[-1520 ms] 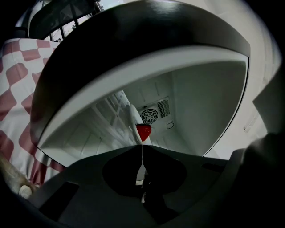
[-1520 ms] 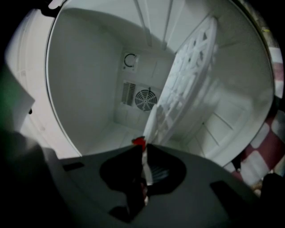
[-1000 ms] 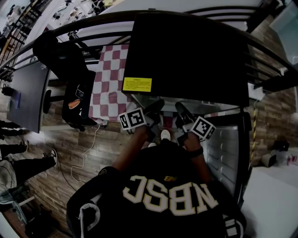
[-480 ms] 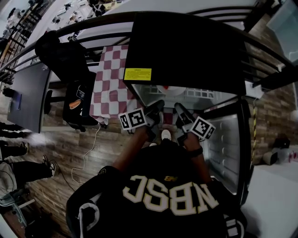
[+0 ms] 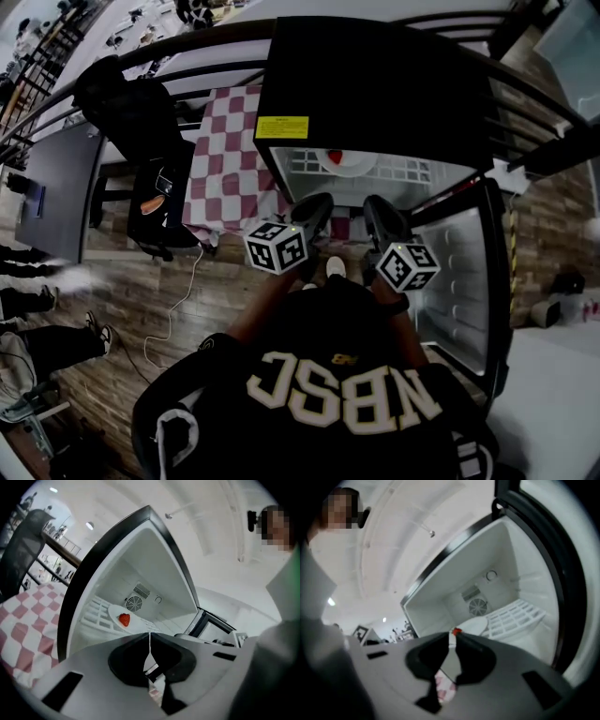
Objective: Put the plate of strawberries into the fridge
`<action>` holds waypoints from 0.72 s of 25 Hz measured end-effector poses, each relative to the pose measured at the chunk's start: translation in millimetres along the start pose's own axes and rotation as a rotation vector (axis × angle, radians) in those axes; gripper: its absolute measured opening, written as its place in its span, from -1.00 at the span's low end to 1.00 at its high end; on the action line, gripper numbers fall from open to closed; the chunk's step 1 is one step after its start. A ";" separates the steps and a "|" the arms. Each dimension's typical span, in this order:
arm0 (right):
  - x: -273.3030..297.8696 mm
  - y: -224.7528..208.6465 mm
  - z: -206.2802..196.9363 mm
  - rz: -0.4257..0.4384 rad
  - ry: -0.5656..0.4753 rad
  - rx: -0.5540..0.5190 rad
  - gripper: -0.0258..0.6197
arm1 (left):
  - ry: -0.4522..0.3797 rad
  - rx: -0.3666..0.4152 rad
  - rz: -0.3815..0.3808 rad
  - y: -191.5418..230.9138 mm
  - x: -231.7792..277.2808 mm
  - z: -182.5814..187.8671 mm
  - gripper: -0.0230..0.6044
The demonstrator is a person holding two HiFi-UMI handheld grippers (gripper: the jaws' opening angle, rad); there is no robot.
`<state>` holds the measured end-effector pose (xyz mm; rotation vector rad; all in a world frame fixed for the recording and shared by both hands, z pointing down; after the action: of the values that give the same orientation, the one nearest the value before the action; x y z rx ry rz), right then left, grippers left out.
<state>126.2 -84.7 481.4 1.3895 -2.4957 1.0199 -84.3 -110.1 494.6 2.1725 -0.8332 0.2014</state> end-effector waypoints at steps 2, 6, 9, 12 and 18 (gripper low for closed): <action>-6.9 8.2 2.8 -0.035 -0.018 -0.077 -0.76 | -0.035 0.101 0.042 -9.8 -5.3 2.9 -0.84; -18.1 18.8 5.1 -0.096 -0.044 -0.180 -0.80 | -0.113 0.246 0.113 -25.2 -16.3 7.3 -0.84; -28.8 22.6 5.8 -0.157 -0.076 -0.243 -0.83 | -0.161 0.340 0.186 -34.6 -23.2 6.8 -0.85; -38.0 26.6 8.1 -0.211 -0.102 -0.299 -0.85 | -0.195 0.400 0.249 -42.6 -28.7 4.9 -0.86; -40.4 32.8 3.6 -0.224 -0.111 -0.350 -0.85 | -0.234 0.434 0.302 -46.1 -36.4 0.5 -0.87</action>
<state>124.4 -46.3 446.2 1.5944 -2.3703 0.4496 -83.8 -70.3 451.4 2.4930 -1.3566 0.3057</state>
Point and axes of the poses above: the fingertips, and each gripper's own axes: x forward along the fingers, y to its left, z out of its top, the point moved 10 cm from there along -x, backward along the fingers, and after that the axes turned 15 degrees about y, right-handed, at the moved point
